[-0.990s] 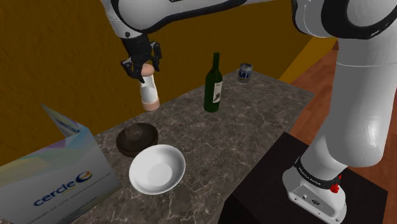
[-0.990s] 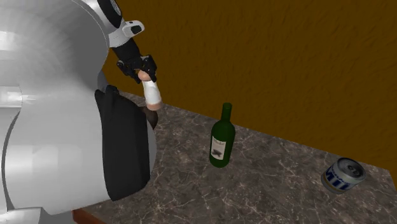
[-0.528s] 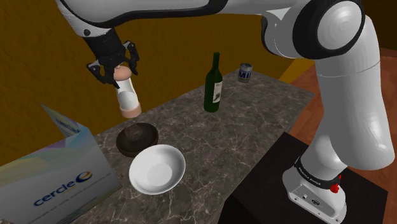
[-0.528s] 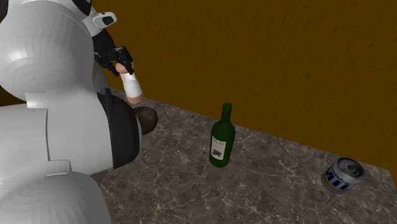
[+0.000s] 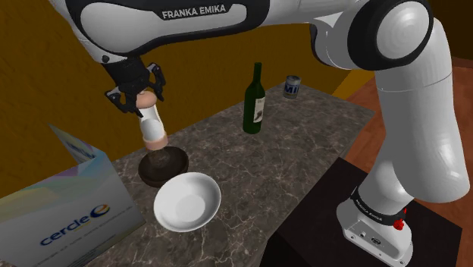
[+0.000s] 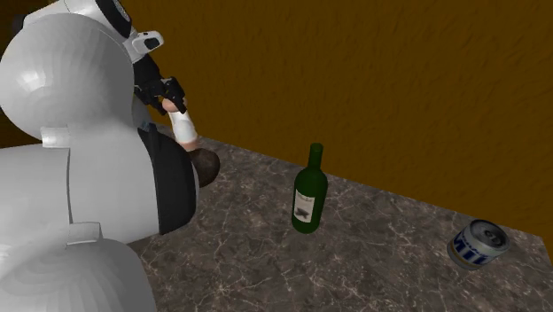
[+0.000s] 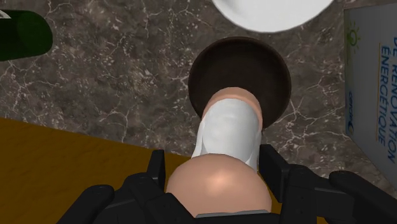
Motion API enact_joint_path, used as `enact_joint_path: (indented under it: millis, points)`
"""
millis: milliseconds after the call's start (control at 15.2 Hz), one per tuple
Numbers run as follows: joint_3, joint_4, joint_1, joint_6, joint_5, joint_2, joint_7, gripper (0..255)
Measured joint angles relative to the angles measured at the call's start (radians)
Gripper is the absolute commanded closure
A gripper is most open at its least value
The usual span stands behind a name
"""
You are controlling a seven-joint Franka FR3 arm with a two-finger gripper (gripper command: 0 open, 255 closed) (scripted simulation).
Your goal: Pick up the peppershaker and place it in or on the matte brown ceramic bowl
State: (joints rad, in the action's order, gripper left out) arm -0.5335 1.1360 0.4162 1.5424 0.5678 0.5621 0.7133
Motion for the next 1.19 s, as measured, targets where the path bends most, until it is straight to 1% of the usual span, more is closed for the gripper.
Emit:
enact_joint_path:
  millis: [594,1188]
  points:
    - [-0.001,0.14,-0.031,0.118,0.0,-0.01,0.043,255]
    - [0.006,0.226,-0.046,0.209,0.013,0.003,0.076,255]
